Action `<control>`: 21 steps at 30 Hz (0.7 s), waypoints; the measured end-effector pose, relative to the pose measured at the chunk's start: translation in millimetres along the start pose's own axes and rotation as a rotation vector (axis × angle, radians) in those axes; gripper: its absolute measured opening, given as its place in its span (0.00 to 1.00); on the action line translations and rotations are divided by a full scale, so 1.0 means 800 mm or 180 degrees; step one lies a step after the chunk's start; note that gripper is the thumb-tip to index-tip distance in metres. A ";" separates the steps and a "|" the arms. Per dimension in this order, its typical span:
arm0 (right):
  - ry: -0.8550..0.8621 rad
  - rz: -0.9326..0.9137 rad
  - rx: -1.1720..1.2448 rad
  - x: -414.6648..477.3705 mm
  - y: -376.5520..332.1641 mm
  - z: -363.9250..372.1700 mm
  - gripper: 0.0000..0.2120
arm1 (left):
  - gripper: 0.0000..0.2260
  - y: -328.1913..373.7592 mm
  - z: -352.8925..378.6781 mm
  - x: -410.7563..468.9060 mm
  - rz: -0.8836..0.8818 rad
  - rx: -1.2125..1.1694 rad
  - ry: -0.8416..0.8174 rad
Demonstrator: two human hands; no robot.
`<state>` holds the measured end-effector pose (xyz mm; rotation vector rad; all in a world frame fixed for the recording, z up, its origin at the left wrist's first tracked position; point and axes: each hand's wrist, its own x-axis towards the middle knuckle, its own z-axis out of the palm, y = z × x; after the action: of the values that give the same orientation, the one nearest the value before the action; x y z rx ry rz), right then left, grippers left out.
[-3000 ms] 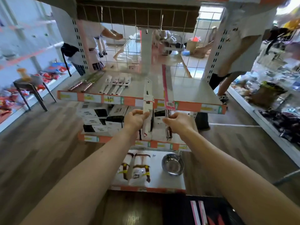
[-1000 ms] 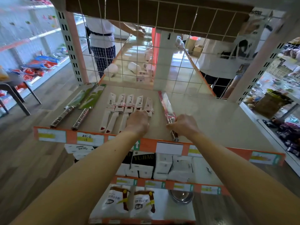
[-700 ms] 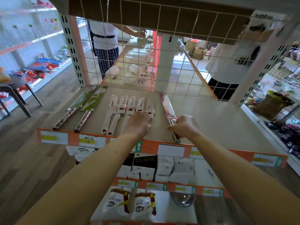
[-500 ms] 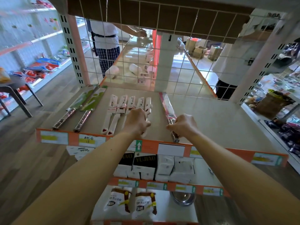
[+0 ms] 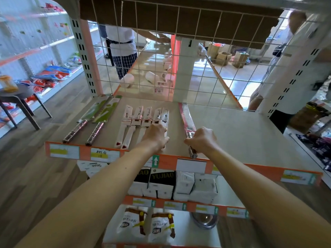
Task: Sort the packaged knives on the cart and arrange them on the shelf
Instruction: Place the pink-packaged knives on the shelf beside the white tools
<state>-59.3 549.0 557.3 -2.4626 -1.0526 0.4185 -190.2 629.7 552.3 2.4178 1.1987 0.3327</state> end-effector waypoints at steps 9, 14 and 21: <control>-0.0113 -0.0033 0.0203 0.002 0.006 0.004 0.20 | 0.10 -0.003 0.006 0.005 0.0085 0.0136 -0.0188; -0.0013 -0.0023 0.0084 -0.005 0.004 0.005 0.19 | 0.10 -0.002 0.009 0.008 0.0018 0.0127 -0.0286; -0.0249 0.0143 0.0672 -0.006 0.001 0.000 0.15 | 0.06 0.001 0.008 0.010 -0.0048 0.0012 -0.0316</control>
<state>-62.1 544.9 557.5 -2.3015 -0.9333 0.6121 -182.3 634.1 547.5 2.3972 1.1744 0.2033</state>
